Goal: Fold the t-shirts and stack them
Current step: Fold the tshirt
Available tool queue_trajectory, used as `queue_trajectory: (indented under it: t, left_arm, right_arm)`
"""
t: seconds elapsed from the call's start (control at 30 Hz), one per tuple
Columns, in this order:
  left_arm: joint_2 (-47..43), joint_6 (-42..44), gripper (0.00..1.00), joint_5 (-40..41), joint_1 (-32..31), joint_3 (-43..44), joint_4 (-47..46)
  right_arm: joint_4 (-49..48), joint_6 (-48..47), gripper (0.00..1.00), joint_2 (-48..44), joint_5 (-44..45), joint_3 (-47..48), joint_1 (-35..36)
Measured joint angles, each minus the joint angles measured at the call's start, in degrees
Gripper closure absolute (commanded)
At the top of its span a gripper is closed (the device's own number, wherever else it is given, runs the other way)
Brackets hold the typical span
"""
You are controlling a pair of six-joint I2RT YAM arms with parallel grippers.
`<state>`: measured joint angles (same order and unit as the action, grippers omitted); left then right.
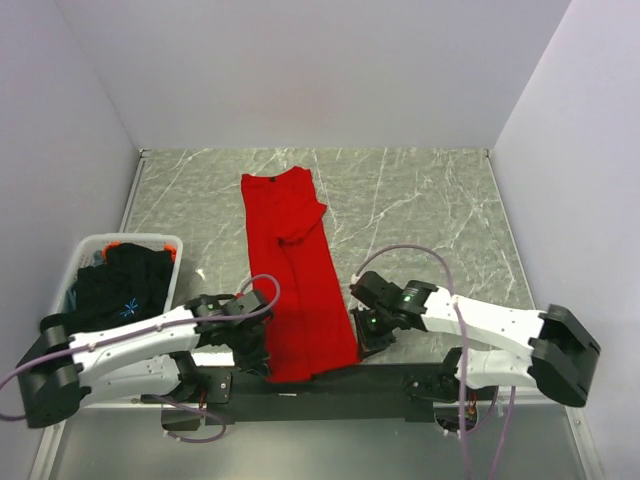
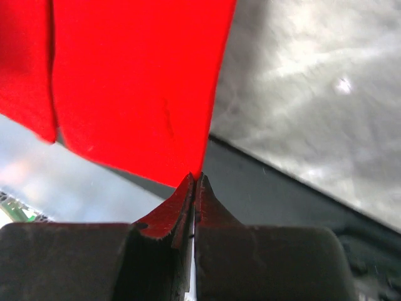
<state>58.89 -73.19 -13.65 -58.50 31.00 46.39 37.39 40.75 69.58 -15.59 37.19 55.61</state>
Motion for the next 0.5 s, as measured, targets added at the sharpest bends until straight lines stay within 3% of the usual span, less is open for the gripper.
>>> queue_trajectory:
  t: [0.1,0.23,0.37,0.5]
  left_arm:
    - [-3.5,-0.6,0.99,-1.2,1.7,0.0,0.0]
    - [-3.2,1.6,0.99,-2.2,12.3,0.5,-1.2]
    - [3.5,8.2,0.99,0.6,23.7,5.7,-1.4]
    - [12.5,16.3,0.99,8.3,29.1,16.0,-2.0]
  right_arm:
    - [4.6,-0.9,1.00,-3.2,0.1,1.5,-1.8]
    - [7.8,-4.4,1.00,0.0,1.5,8.7,-7.8]
    - [7.5,-9.1,1.00,8.7,4.3,19.9,-12.4]
    - [6.2,-13.8,1.00,17.0,7.4,28.0,-14.7]
